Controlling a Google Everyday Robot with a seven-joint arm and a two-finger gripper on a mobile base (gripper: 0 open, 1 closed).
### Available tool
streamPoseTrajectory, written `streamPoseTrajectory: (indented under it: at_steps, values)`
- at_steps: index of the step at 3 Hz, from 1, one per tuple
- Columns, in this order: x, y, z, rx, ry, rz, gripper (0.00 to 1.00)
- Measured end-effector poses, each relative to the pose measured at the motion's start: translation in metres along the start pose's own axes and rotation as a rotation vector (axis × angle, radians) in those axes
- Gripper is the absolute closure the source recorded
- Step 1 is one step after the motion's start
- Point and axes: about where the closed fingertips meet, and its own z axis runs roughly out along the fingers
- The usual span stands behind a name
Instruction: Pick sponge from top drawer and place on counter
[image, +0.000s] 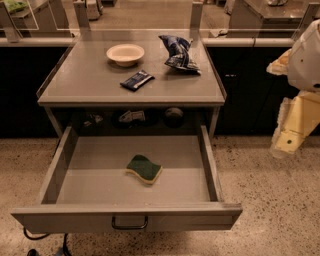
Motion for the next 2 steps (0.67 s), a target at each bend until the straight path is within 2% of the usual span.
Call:
streamPoseTrajectory:
  at_steps: [1,2]
  values:
    - [0.0000,0.0000,0.0001,0.000,0.000,0.000,0.00]
    - [0.0021,-0.0008,0.0069,0.001,-0.028,0.002,0.00]
